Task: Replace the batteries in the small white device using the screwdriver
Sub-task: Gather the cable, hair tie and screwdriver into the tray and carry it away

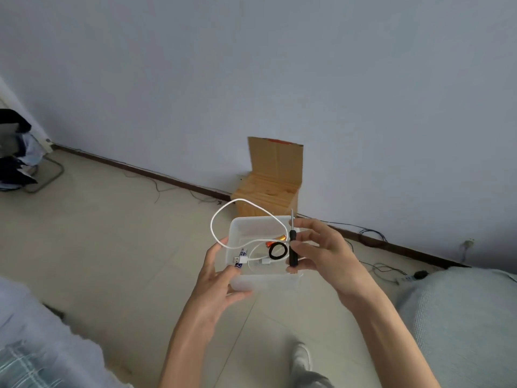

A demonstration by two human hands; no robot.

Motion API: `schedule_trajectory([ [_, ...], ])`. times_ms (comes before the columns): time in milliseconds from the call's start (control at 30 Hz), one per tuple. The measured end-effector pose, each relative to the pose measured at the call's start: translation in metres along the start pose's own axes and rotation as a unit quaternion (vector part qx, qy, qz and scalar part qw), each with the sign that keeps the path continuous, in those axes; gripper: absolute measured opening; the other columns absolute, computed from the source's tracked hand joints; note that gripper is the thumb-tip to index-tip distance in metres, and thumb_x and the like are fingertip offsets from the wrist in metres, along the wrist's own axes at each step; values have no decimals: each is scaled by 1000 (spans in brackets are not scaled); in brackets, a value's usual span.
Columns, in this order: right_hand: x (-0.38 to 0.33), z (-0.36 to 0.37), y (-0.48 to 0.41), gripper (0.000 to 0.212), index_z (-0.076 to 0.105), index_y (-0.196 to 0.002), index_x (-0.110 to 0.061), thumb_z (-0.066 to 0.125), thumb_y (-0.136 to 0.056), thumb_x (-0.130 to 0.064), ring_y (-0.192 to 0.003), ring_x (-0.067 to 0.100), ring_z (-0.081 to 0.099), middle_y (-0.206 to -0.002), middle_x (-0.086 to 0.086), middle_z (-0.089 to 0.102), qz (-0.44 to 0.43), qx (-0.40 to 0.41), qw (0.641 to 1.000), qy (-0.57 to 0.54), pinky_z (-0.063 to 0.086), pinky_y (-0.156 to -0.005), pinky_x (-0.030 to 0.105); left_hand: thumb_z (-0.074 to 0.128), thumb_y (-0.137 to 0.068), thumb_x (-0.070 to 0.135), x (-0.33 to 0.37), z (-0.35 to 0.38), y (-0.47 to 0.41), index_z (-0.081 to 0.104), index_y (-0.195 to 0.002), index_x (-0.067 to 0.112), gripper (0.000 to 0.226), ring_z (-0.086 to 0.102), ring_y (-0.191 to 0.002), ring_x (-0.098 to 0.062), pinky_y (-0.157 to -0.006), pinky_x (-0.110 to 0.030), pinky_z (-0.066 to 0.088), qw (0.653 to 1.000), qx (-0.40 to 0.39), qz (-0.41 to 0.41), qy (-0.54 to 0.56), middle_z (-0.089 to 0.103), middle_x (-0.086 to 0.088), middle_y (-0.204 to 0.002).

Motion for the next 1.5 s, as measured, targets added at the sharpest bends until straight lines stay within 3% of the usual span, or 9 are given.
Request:
schedule_trajectory([
  [100, -4, 12, -67, 31, 65, -129, -6, 59, -102, 8, -70, 26, 69, -106, 27, 60, -2, -11, 1000, 1, 66, -73, 41, 62, -99, 10, 16, -15, -59, 61, -132, 58, 58, 73, -119, -33, -94, -49, 65, 1000, 14, 3, -3, 70, -8, -135],
  [300, -35, 42, -207, 32, 65, -130, -4, 58, -102, 10, -78, 31, 68, -110, 38, 59, -4, -34, 999, 2, 64, -79, 50, 60, -99, 8, 69, -48, -177, 60, -133, 58, 60, 68, -121, -44, -94, -49, 65, 1000, 25, 3, -16, 70, -19, -128],
  [367, -46, 53, -248, 31, 65, -129, -5, 59, -102, 9, -78, 30, 69, -105, 31, 59, -9, -37, 999, 4, 66, -78, 47, 61, -101, 10, 89, -60, -214, 60, -134, 58, 58, 71, -118, -41, -94, -48, 66, 999, 27, 13, -10, 72, -13, -127],
  [633, -60, 79, -378, 32, 66, -130, -4, 59, -101, 9, -84, 33, 69, -119, 39, 61, 9, -26, 1000, 2, 67, -78, 47, 64, -99, 9, 133, -97, -354, 59, -135, 56, 59, 74, -119, -29, -93, -50, 65, 999, 35, 14, 7, 71, -1, -136],
  [933, -57, 79, -541, 34, 65, -132, -7, 59, -102, 8, -89, 46, 69, -120, 39, 62, 25, 62, 998, 2, 67, -83, 50, 71, -95, 12, 173, -105, -568, 59, -139, 54, 62, 77, -112, -20, -90, -50, 66, 999, -43, 7, -12, 72, 6, -135],
  [1100, -52, 66, -619, 36, 63, -136, -6, 58, -103, 7, -103, 57, 67, -122, 35, 62, 50, 144, 988, -3, 66, -83, 51, 78, -74, 23, 193, -89, -681, 62, -133, 58, 70, 75, -118, -24, -92, -53, 65, 993, -110, -24, -23, 73, 1, -134],
  [1233, -24, 56, -665, 35, 63, -135, -5, 59, -103, 7, -83, 40, 70, -117, 32, 64, 83, 190, 978, -14, 66, -82, 51, 84, -67, 28, 183, -78, -753, 63, -133, 55, 75, 74, -120, -26, -96, -55, 63, 985, -156, -64, -28, 75, -2, -132],
  [1367, 21, 41, -703, 35, 67, -132, -12, 61, -102, 5, -80, 26, 72, -103, 18, 68, 127, 216, 968, -15, 66, -86, 53, 90, -62, 32, 157, -67, -818, 61, -136, 54, 82, 78, -110, -25, -96, -51, 64, 978, -171, -104, -61, 79, -11, -120],
  [1500, 82, 19, -739, 37, 69, -128, -17, 61, -101, 7, -81, 28, 74, -106, 23, 66, 159, 239, 957, -29, 67, -74, 47, 85, -83, 19, 113, -55, -883, 58, -141, 49, 71, 77, -115, -28, -96, -46, 65, 972, -181, -131, -73, 76, -11, -127],
])
Point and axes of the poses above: each hand's wrist, its own y-axis away from the middle knuckle, its own z-axis out of the palm, x = y × z, the point moved 9 cm from there along -y, towards the middle knuckle
